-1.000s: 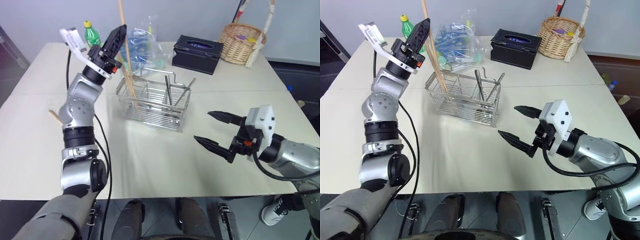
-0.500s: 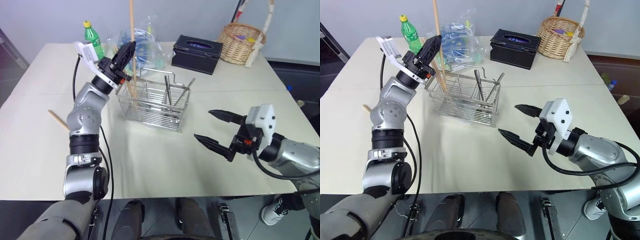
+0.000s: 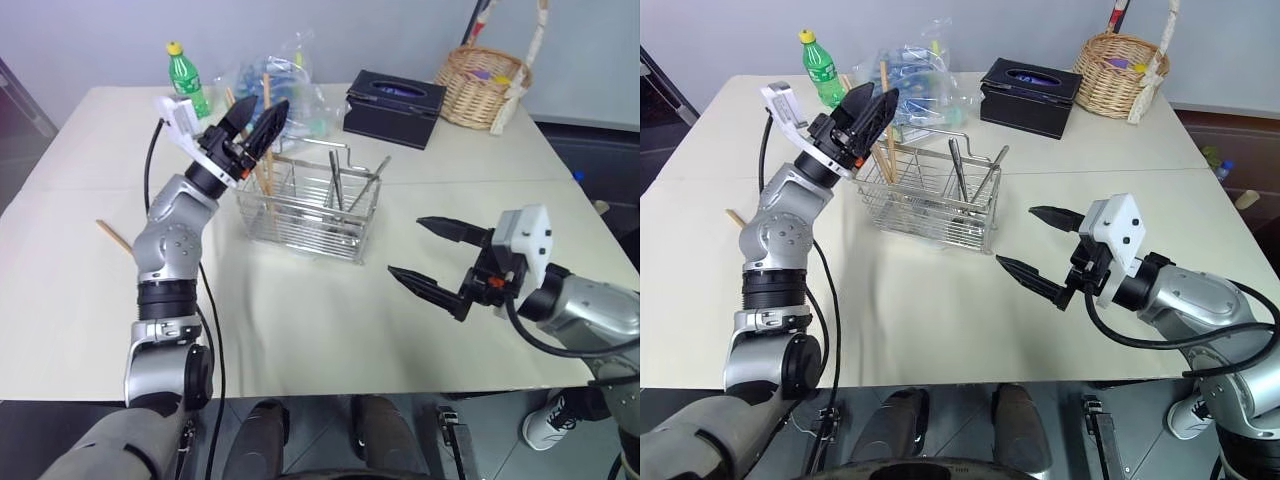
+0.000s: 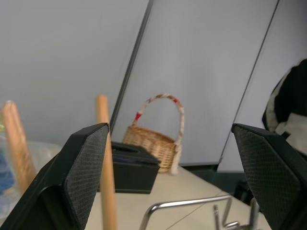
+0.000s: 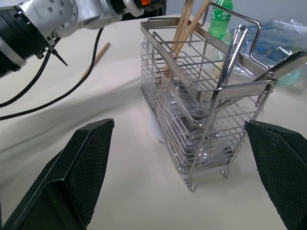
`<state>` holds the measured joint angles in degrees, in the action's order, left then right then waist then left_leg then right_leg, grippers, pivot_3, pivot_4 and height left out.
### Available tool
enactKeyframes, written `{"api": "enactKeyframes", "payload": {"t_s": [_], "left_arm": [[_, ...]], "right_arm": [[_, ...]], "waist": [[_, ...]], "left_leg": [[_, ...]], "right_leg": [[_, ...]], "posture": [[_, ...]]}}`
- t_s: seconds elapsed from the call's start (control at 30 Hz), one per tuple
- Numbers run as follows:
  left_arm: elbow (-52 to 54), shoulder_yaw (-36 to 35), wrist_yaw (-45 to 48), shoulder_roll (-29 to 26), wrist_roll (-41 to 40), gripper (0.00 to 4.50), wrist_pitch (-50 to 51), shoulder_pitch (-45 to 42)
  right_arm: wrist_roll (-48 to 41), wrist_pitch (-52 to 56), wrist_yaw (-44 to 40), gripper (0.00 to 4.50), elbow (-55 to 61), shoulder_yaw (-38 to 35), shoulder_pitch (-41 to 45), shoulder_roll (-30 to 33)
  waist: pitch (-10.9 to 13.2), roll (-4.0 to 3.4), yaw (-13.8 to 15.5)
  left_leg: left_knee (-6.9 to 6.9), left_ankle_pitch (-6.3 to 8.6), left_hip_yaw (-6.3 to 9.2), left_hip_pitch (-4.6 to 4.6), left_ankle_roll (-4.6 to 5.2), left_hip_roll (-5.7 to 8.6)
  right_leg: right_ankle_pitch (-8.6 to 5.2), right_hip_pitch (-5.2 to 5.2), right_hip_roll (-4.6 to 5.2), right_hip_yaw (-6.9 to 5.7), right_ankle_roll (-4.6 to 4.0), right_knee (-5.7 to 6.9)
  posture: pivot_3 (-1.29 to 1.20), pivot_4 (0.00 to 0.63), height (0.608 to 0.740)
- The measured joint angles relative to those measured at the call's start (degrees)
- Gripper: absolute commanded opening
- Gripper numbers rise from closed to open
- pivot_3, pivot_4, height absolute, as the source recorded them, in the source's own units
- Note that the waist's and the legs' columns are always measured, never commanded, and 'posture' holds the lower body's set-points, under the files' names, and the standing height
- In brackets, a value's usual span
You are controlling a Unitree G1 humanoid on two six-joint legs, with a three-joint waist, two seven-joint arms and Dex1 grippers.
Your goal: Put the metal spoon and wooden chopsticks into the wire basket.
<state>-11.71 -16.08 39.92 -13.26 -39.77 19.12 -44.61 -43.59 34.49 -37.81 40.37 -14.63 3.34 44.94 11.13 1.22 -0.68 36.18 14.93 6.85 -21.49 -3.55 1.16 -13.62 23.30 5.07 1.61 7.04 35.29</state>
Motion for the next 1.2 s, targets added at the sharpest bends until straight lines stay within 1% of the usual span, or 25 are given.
{"api": "enactKeyframes", "payload": {"t_s": [0.1,0.17,0.27,0.33,0.37,0.43,0.5,0.57,0.67,0.73,0.83,0.93,1.1,1.2], "left_arm": [[1.77,-2.38,-2.11,-0.96,-3.66,4.44,2.24,-1.79],[1.76,-4.65,-4.86,-2.44,-5.6,4.44,3.34,-4.87],[-0.91,-7.84,-10.58,-6.13,-5.4,4.44,2.67,-10.28],[-4.2,-8.88,-15.16,-10.29,-1.8,4.44,0.97,-12.75],[-5.39,-8.88,-16.56,-11.39,-0.23,4.44,0.44,-12.98],[-10.36,-7.86,-23.45,-14.74,6.66,4.44,-0.67,-13.01],[-15.36,-7.05,-30.94,-16.92,12.49,4.44,0.73,-12.8],[-17.57,-6.12,-37.07,-18.06,16.84,4.44,3.7,-11.71],[-16.14,-7.28,-47.56,-18.08,19.23,4.44,14.99,-9.9],[-12.95,-8.45,-52.15,-17.49,19.64,4.44,22.34,-6.99],[-4.61,-10.33,-58.04,-12.76,19.66,4.44,31.1,-2.53],[3.46,-11.22,-63.7,-8.49,20.79,4.44,39.34,-0.04],[11.93,-12.97,-71.56,-3.29,25.67,4.44,47.5,1.38],[13.11,-14.17,-73.74,-1.96,28.21,4.44,49.17,2.07]], "right_arm": [[-0.02,0.0,-0.67,4.5,-0.1,0.27,0.22,0.0],[-0.03,0.0,-1.25,4.5,-0.14,0.54,0.45,0.03],[0.01,-0.03,-3.13,4.5,-0.07,1.45,0.75,0.67],[0.07,-0.08,-4.83,4.5,0.12,2.16,0.57,1.45],[0.14,-0.17,-5.42,4.5,0.19,2.48,0.46,1.71],[0.67,-0.82,-7.81,4.5,0.77,3.32,-0.25,3.0],[0.82,-1.48,-9.21,4.5,0.97,3.68,-0.28,3.34],[1.14,-2.04,-10.07,4.5,0.86,3.81,-0.22,3.39],[1.55,-2.49,-11.09,4.5,-0.11,4.32,0.96,3.41],[1.82,-2.61,-11.65,4.5,-0.78,4.4,1.25,3.42],[2.29,-2.77,-12.58,4.5,-2.27,5.36,1.85,3.39],[2.33,-2.8,-13.18,4.5,-3.54,5.66,3.7,3.33],[2.37,-2.82,-14.16,4.5,-4.02,5.97,4.0,3.32],[2.22,-2.8,-14.11,4.5,-4.15,6.04,4.02,3.04]], "waist": [[0.0,0.0,-0.01],[0.0,0.0,-0.07],[0.0,0.0,-0.15],[-0.01,-0.01,-0.23],[-0.02,-0.03,-0.2],[-0.01,-0.02,-0.03],[-0.01,0.01,-0.03],[0.01,0.04,-0.03],[0.01,0.06,-0.02],[0.01,0.06,-0.08],[0.01,0.08,0.13],[0.0,0.12,0.1],[-0.01,0.13,-0.06],[-0.01,0.13,-0.07]], "left_leg": [[0.0,0.0,0.01,0.0,0.0,0.0],[0.01,0.0,0.01,0.01,0.0,0.0],[-0.01,0.0,0.01,0.03,0.0,0.0],[-0.02,0.0,0.0,0.06,0.01,0.0],[-0.02,0.0,0.0,0.07,0.01,0.0],[-0.01,0.0,0.0,0.06,0.01,0.0],[0.01,0.0,0.01,0.04,0.01,0.0],[0.0,0.0,0.02,0.02,0.01,0.0],[0.0,0.0,0.03,0.01,0.0,0.01],[-0.02,0.0,0.04,0.01,0.0,0.01],[0.02,-0.01,0.06,-0.02,-0.03,0.01],[0.03,-0.01,0.06,-0.02,-0.03,0.01],[0.01,-0.01,0.06,0.01,-0.03,0.01],[0.01,-0.01,0.06,0.01,-0.03,0.01]], "right_leg": [[0.0,0.0,0.0,0.0,0.0,0.01],[0.0,0.0,0.0,0.0,0.0,0.01],[0.0,0.01,-0.02,0.0,0.0,0.02],[0.0,-0.01,-0.02,0.0,0.01,0.02],[0.0,-0.01,-0.02,0.0,0.01,0.02],[0.0,-0.02,-0.02,0.0,0.01,0.02],[0.0,-0.03,-0.01,0.0,0.02,0.01],[0.01,-0.01,-0.01,0.0,0.03,0.01],[0.04,0.0,0.0,0.0,0.08,0.02],[0.04,0.02,0.0,-0.01,0.08,0.04],[0.04,0.03,0.01,-0.01,0.07,0.08],[0.04,0.02,0.0,-0.01,0.08,0.07],[0.04,0.03,-0.01,-0.01,0.07,0.09],[0.04,0.03,-0.01,-0.01,0.07,0.09]], "posture": [[0.0,0.15,0.74],[0.0,0.15,0.74],[0.0,0.15,0.74],[0.0,0.15,0.74],[0.0,0.15,0.74],[0.0,0.15,0.74],[0.0,0.15,0.74],[0.0,0.15,0.74],[0.0,0.15,0.74],[0.0,0.15,0.74],[0.0,0.15,0.74],[0.0,0.15,0.74],[0.0,0.15,0.74],[0.0,0.15,0.74]]}}
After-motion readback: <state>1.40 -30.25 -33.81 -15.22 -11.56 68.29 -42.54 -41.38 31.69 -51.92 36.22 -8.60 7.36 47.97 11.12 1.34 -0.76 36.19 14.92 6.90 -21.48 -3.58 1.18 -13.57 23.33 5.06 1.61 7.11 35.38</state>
